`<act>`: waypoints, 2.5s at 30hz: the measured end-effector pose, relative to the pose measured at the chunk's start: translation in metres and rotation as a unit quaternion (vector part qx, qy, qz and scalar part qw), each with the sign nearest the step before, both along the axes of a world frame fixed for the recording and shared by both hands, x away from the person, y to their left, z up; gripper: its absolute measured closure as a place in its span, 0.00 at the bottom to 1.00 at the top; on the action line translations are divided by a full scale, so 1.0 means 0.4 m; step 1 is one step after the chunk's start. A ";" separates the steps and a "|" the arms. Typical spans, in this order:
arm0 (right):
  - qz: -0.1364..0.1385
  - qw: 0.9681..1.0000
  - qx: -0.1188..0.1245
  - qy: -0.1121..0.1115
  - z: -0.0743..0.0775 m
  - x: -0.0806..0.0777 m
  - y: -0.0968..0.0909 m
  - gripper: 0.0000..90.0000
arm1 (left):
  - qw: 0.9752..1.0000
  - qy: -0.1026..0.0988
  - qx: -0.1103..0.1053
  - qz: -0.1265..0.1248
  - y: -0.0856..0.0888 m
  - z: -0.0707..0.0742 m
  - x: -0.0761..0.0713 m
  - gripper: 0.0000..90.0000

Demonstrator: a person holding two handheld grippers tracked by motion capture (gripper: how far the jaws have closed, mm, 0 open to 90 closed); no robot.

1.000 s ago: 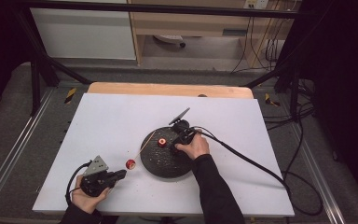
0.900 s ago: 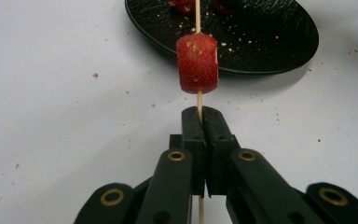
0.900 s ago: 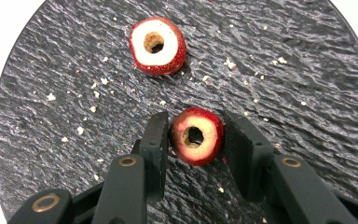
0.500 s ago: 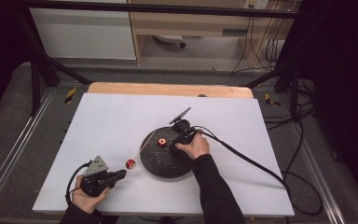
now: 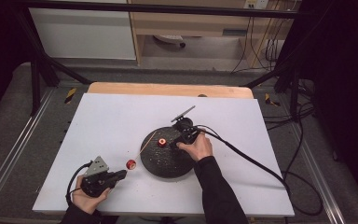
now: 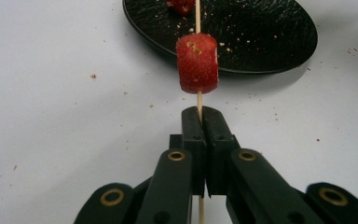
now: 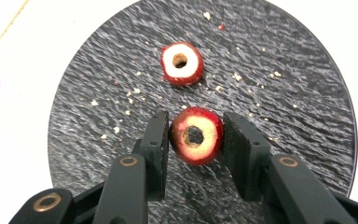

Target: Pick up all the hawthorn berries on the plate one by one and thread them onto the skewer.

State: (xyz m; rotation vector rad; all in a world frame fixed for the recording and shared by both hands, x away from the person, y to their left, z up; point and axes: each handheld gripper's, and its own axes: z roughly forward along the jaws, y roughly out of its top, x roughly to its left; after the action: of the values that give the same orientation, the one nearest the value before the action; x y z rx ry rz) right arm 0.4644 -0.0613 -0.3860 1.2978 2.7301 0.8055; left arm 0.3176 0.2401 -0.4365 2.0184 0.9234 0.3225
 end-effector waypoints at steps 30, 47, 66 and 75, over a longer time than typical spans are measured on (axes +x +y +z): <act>-0.039 0.985 0.149 -0.079 0.014 -0.094 -0.063 0.70 | 1.000 -0.007 -0.006 0.002 -0.007 0.001 -0.006 0.98; -0.098 0.943 0.291 -0.126 -0.018 -0.151 -0.089 0.70 | 1.000 -0.014 -0.017 0.004 -0.022 0.002 -0.015 0.98; -0.153 0.892 0.389 -0.173 -0.054 -0.170 -0.080 0.70 | 0.999 -0.014 -0.029 0.011 -0.043 0.002 -0.025 0.98; -0.176 0.866 0.421 -0.203 -0.065 -0.167 -0.070 0.70 | 0.999 -0.013 -0.035 0.015 -0.049 0.001 -0.026 0.98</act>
State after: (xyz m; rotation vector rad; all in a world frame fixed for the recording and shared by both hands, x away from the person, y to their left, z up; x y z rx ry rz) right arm 0.3974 -0.0893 -0.4118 1.4077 1.7423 2.0459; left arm 0.3072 0.2205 -0.4362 1.9337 0.9358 0.3282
